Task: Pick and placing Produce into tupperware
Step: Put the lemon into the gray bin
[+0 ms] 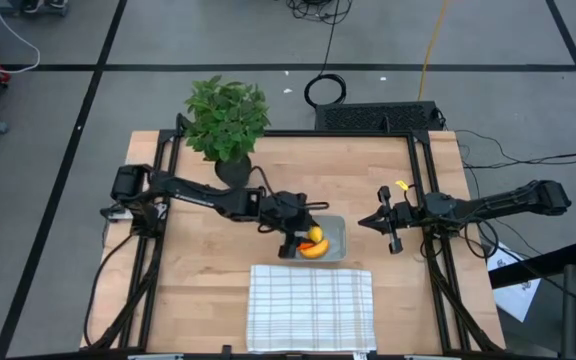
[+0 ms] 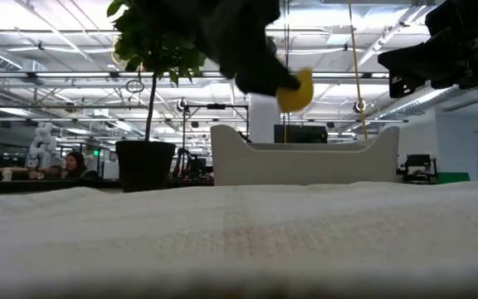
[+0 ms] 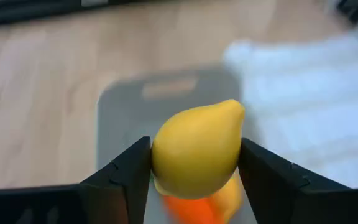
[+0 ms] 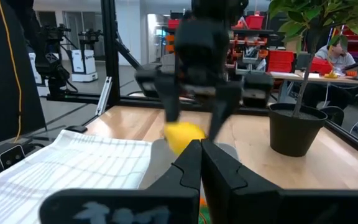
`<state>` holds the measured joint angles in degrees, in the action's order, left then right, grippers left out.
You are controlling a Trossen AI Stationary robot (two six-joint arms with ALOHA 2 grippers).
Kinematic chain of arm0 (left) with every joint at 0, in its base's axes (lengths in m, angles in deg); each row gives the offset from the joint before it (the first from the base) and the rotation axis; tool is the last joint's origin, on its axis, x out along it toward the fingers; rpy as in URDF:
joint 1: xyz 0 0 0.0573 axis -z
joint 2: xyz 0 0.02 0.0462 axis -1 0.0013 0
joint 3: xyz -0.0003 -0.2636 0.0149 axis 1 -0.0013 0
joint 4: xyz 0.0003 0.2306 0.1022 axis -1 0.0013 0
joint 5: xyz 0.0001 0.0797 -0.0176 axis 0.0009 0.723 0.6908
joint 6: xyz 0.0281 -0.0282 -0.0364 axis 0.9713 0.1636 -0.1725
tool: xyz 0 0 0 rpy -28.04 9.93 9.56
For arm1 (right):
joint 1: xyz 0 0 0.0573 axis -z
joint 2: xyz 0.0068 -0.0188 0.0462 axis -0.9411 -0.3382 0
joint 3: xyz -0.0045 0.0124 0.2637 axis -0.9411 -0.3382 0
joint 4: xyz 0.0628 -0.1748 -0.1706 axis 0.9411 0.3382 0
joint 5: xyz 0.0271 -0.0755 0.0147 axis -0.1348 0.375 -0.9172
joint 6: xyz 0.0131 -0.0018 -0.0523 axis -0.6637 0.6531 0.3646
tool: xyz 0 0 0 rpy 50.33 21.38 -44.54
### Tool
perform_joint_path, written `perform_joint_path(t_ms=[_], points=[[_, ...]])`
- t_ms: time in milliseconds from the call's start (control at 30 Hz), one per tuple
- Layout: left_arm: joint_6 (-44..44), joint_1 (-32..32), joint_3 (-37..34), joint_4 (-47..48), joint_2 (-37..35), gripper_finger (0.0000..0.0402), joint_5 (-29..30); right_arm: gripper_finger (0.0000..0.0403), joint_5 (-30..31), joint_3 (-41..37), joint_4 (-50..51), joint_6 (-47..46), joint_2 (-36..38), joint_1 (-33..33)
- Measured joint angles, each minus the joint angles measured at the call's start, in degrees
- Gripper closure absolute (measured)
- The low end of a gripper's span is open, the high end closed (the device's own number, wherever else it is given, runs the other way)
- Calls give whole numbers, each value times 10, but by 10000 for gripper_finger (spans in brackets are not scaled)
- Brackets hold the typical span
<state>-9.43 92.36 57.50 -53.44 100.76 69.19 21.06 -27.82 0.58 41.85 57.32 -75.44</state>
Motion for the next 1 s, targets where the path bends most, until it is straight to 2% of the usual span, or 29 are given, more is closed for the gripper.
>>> perform_joint_path(t_ms=[133, 333, 433, 800, 1000], points=[[79, 0, 0, 27, 10, 198, 28, 403, 0, 0, -1, 2, -1, 0], [230, 1, 0, 69, 10, 200, 26, 403, 0, 0, -3, 3, -3, 0], [277, 1, 0, 85, 11, 196, 26, 403, 0, 0, -5, 3, -3, 0], [227, 0, 1, 91, 14, 193, 26, 403, 0, 0, -5, 3, -3, 0], [199, 16, 49, 170, 14, 193, 63, 403, 0, 0, -5, 7, -3, 0]])
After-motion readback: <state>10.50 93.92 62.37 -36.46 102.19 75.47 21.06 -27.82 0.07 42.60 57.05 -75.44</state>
